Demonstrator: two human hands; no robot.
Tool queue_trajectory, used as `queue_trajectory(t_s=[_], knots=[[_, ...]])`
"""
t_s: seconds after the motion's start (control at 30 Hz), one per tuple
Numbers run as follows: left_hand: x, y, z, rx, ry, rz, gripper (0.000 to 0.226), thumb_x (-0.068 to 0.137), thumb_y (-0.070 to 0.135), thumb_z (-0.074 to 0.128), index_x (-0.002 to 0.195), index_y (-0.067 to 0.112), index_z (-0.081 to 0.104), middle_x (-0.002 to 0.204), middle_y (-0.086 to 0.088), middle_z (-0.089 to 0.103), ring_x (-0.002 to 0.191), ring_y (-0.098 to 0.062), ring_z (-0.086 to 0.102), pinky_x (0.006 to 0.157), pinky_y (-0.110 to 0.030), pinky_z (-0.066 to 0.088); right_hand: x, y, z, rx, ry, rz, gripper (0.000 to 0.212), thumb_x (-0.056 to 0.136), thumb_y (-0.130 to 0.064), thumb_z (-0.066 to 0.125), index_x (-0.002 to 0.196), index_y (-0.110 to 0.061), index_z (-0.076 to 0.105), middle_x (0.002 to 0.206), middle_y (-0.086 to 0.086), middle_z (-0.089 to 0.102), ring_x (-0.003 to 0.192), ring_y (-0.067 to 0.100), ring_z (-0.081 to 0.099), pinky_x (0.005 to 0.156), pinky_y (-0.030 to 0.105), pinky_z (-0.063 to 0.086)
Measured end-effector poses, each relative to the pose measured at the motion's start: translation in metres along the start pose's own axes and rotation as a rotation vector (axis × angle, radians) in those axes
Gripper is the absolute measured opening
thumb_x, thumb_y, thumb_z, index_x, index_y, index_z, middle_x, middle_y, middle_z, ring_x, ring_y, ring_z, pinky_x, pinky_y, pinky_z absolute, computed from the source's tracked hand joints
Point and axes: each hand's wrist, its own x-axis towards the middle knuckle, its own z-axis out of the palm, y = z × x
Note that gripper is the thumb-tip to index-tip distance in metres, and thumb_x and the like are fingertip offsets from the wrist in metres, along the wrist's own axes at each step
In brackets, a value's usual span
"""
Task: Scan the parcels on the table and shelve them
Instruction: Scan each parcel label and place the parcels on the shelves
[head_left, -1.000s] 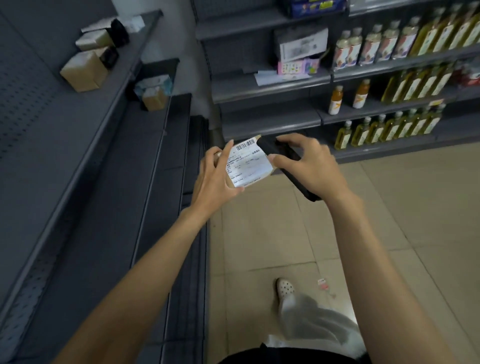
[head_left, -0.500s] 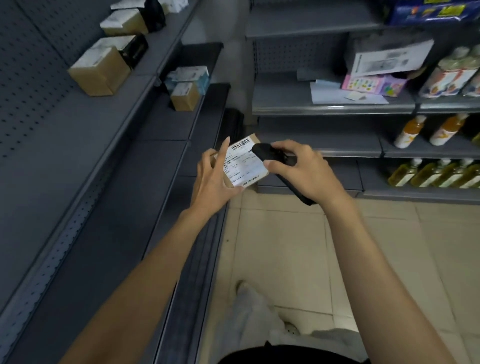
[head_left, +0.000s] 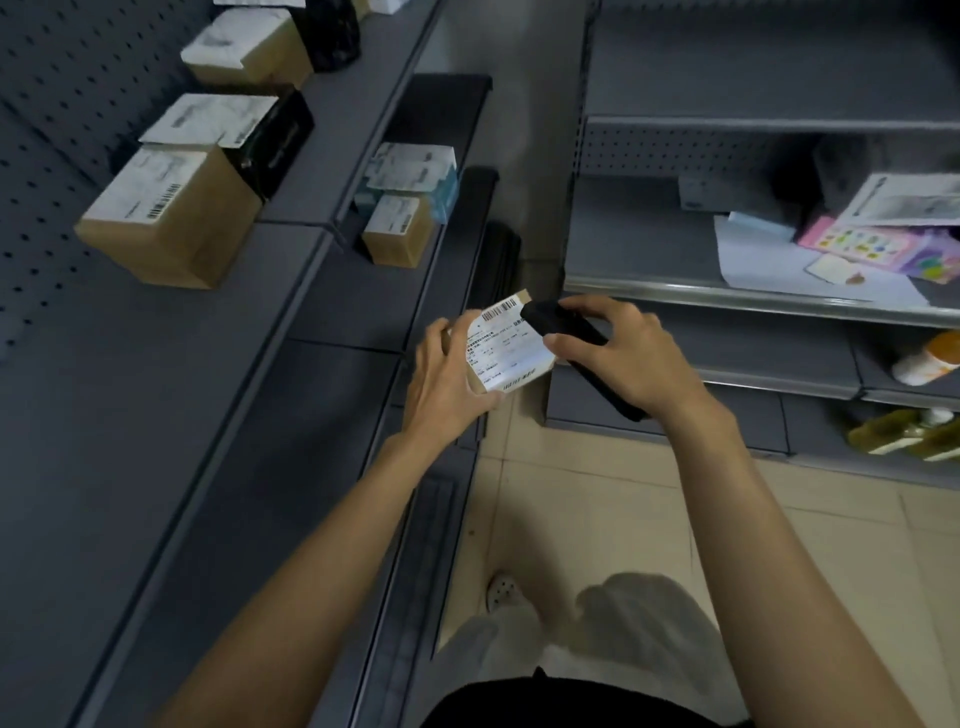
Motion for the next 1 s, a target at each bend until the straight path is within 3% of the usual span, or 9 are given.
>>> queue_trajectory(t_s=[0.2,0.37,0.5,0.6,0.77,0.87,1.0], knots=[[0.064,-0.025,0.018,-0.038,0.011,-0.133,0.105,0.062,0.032,0.088,0.145,0.034,0.024,0.139,0.001,0.029,0.126,-0.023,0.035,0.086,-0.039,0.047,0.108,0.002,0.015,-0.021,-0.139,-0.033,0.052,0.085,-0.053,0.067,0.134,-0.038,0.058,0.130,-0.007,0.065,0.121,0.021,0.058,0.100,0.045,0.047],[0.112,-0.038,0.030,-0.091,0.071,-0.299,0.105,0.061,0.044,0.082,0.149,0.029,0.026,0.138,-0.005,0.032,0.124,-0.028,0.037,0.093,-0.048,0.047,0.212,-0.002,0.031,-0.051,-0.291,-0.123,0.052,0.085,-0.053,0.069,0.133,-0.035,0.059,0.129,-0.004,0.066,0.120,0.020,0.059,0.099,0.042,0.048],[0.141,-0.046,0.041,-0.164,0.126,-0.453,0.104,0.064,0.033,0.087,0.148,0.028,0.026,0.141,-0.004,0.029,0.128,-0.025,0.036,0.096,-0.051,0.047,0.274,-0.010,0.043,-0.104,-0.400,-0.176,0.055,0.085,-0.055,0.067,0.137,-0.037,0.056,0.133,-0.004,0.064,0.121,0.021,0.059,0.099,0.044,0.049],[0.159,-0.049,0.049,-0.206,0.256,-0.566,0.098,0.065,0.029,0.087,0.144,0.023,0.030,0.138,-0.001,0.034,0.128,-0.020,0.039,0.092,-0.044,0.048,0.306,-0.018,0.055,-0.108,-0.460,-0.207,0.054,0.089,-0.050,0.068,0.139,-0.033,0.055,0.133,0.000,0.062,0.119,0.024,0.059,0.095,0.039,0.050],[0.175,-0.066,0.055,-0.226,0.435,-0.784,0.077,0.071,0.033,0.085,0.126,0.019,0.033,0.131,0.001,0.039,0.122,-0.020,0.045,0.084,-0.049,0.053,0.337,-0.024,0.074,-0.157,-0.540,-0.211,0.053,0.087,-0.053,0.068,0.135,-0.033,0.057,0.127,0.002,0.065,0.114,0.026,0.061,0.094,0.045,0.052],[0.184,-0.091,0.051,-0.234,0.489,-0.899,0.079,0.071,0.032,0.083,0.128,0.024,0.028,0.139,-0.002,0.038,0.128,-0.026,0.044,0.089,-0.054,0.052,0.352,-0.029,0.084,-0.147,-0.557,-0.216,0.054,0.087,-0.054,0.068,0.134,-0.031,0.057,0.126,0.002,0.065,0.115,0.026,0.061,0.094,0.045,0.053],[0.191,-0.118,0.054,-0.252,0.495,-0.916,0.076,0.076,0.026,0.080,0.125,0.037,0.023,0.149,-0.004,0.031,0.138,-0.028,0.035,0.099,-0.055,0.048,0.366,-0.037,0.097,-0.147,-0.571,-0.214,0.055,0.087,-0.054,0.067,0.136,-0.030,0.057,0.127,0.001,0.065,0.116,0.024,0.060,0.092,0.038,0.051]])
